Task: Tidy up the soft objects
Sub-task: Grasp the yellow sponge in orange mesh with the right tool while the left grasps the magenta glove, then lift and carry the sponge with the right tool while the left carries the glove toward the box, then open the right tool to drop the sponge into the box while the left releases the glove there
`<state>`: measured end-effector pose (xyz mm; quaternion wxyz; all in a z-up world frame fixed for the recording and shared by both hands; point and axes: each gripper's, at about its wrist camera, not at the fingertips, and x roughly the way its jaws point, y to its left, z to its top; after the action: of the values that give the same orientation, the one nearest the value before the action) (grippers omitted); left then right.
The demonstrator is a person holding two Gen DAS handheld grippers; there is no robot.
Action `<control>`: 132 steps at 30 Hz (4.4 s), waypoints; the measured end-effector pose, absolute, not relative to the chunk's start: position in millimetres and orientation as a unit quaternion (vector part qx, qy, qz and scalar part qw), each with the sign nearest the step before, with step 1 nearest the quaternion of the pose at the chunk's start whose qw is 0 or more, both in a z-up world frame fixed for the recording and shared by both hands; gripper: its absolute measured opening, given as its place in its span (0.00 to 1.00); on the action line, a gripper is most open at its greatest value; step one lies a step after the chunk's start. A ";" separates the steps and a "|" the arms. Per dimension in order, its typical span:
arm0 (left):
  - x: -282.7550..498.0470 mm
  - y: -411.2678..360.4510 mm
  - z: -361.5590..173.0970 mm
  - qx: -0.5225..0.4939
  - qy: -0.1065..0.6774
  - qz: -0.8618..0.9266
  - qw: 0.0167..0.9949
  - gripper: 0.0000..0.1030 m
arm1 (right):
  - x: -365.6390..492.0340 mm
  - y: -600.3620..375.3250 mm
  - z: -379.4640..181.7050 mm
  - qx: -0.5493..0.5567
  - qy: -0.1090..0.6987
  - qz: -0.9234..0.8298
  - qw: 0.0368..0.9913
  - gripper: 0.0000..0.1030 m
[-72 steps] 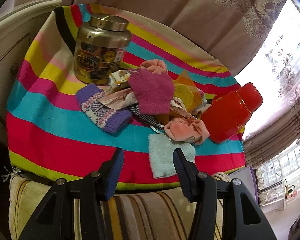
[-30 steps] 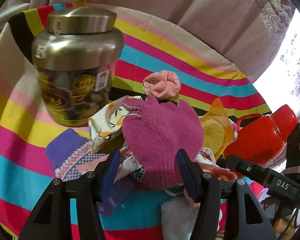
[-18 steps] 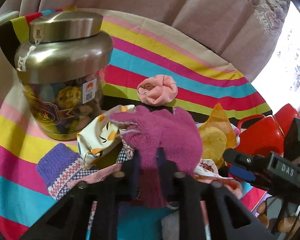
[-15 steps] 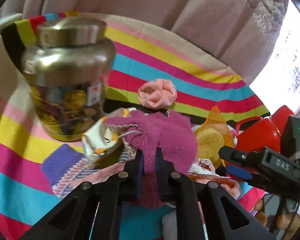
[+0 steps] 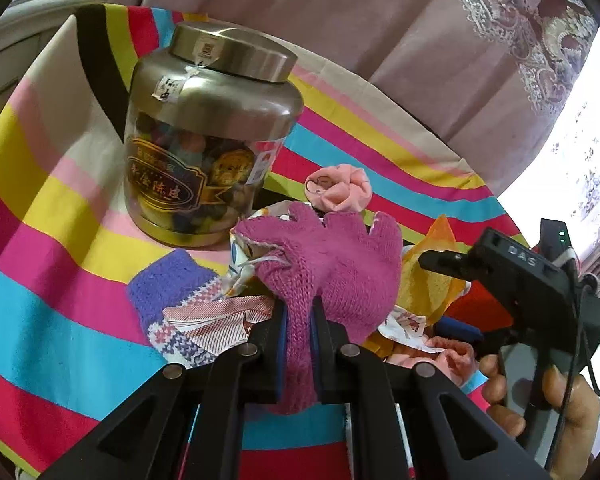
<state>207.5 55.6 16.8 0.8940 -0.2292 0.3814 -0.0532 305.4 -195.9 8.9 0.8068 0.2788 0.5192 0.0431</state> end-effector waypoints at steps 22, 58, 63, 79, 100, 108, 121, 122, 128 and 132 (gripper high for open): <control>173.6 65.8 17.0 -0.264 0.386 -0.051 0.882 0.10 | 311.1 -187.4 5.6 0.238 0.507 0.047 0.827 0.81; 100.2 43.0 46.1 -0.293 0.363 -0.083 0.881 0.10 | 219.4 -294.3 103.5 0.230 0.381 0.098 0.890 0.81; 98.9 28.6 57.2 -0.283 0.358 -0.097 0.884 0.10 | 203.9 -321.9 110.3 0.224 0.376 0.084 0.895 0.81; 105.1 -75.2 90.3 -0.218 0.366 -0.195 0.884 0.10 | 136.7 -458.0 92.1 0.221 0.404 -0.013 0.887 0.81; 112.0 -212.1 103.0 -0.132 0.401 -0.304 0.854 0.10 | 103.5 -597.0 -2.5 0.302 0.469 -0.124 0.821 0.81; 107.9 -255.5 100.9 -0.099 0.418 -0.338 0.837 0.10 | 117.2 -607.4 -35.8 0.303 0.500 -0.132 0.800 0.82; 105.1 -315.0 81.8 -0.046 0.455 -0.379 0.804 0.10 | 119.4 -614.6 -49.0 0.282 0.522 -0.113 0.797 0.91; 104.7 -319.1 79.8 -0.044 0.459 -0.383 0.800 0.10 | 119.3 -615.1 -48.2 0.278 0.523 -0.111 0.798 0.91; 100.9 -338.5 69.2 -0.030 0.479 -0.405 0.778 0.10 | 111.7 -624.4 -38.8 0.293 0.504 -0.124 0.803 0.91; 101.1 -350.5 58.9 -0.028 0.500 -0.419 0.757 0.10 | 108.3 -628.6 -34.2 0.301 0.500 -0.129 0.802 0.91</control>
<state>101.1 -350.5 58.9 0.7571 -0.0277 0.5004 -0.4191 108.3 -628.6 -34.2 0.8020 0.3014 0.4995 -0.1286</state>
